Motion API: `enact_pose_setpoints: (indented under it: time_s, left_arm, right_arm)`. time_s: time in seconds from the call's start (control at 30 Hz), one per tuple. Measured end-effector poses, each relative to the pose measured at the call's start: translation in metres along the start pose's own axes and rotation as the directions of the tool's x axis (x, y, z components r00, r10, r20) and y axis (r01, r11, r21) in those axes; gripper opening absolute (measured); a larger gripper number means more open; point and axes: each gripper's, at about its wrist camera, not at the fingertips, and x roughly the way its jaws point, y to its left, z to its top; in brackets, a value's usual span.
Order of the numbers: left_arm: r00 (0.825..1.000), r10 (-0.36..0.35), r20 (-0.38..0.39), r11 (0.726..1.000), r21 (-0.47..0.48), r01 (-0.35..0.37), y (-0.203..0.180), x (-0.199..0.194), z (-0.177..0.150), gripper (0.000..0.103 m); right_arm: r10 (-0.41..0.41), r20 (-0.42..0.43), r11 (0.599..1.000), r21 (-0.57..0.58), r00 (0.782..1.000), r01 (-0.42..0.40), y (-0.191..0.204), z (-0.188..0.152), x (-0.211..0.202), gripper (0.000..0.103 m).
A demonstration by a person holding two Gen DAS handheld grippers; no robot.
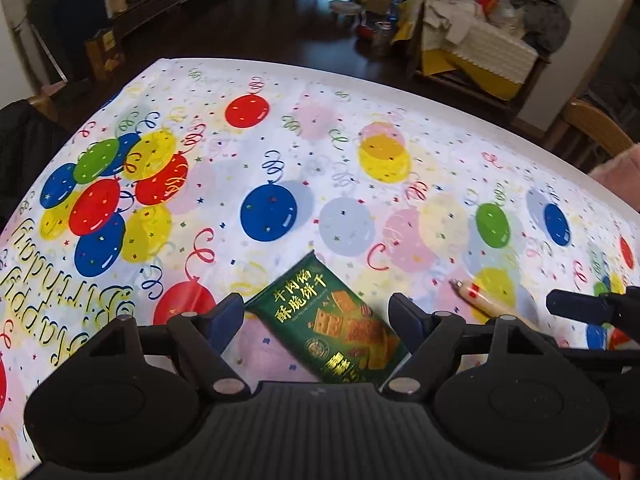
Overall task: Organize snacks
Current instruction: 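Grasp the green biscuit packet with left tool while right tool grasps stick snack, then carry the green packet and stick snack in both tools over the red box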
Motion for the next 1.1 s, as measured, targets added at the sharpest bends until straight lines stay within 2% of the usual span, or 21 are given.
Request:
enact_pose_setpoints:
  time_s: [0.13, 0.3, 0.43, 0.6, 0.73, 1.1]
  left_arm:
    - [1.0, 0.025, -0.014, 0.999, -0.04, -0.025, -0.001, 0.005, 0.004, 0.079]
    - [0.998, 0.056, -0.01, 0.998, -0.031, -0.056, -0.005, 0.006, 0.003, 0.079]
    - [0.997, 0.08, 0.006, 0.997, -0.005, -0.08, -0.006, 0.004, 0.0, 0.067]
    - [0.998, 0.057, 0.01, 0.998, 0.014, -0.057, 0.0, -0.001, -0.004, 0.061]
    - [1.0, 0.023, 0.007, 1.0, 0.021, -0.023, 0.006, -0.005, -0.008, 0.059]
    - [0.999, -0.048, -0.026, 0.999, 0.004, 0.048, 0.02, -0.024, -0.034, 0.058]
  right_arm:
    - [0.009, -0.004, 1.0, -0.028, 1.0, -0.009, 0.003, 0.002, 0.007, 0.051]
    - [0.029, -0.004, 0.999, -0.044, 1.0, -0.029, 0.006, 0.002, 0.011, 0.04]
    - [0.033, -0.003, 0.998, -0.051, 0.999, -0.033, 0.008, 0.001, 0.012, 0.033]
    - [0.041, -0.002, 0.998, -0.046, 0.999, -0.041, 0.011, -0.002, 0.011, 0.018]
    - [0.031, -0.006, 0.999, -0.039, 1.0, -0.031, 0.015, -0.009, 0.006, 0.01]
    - [0.067, -0.014, 0.993, 0.102, 0.998, -0.065, 0.019, -0.044, -0.026, 0.009]
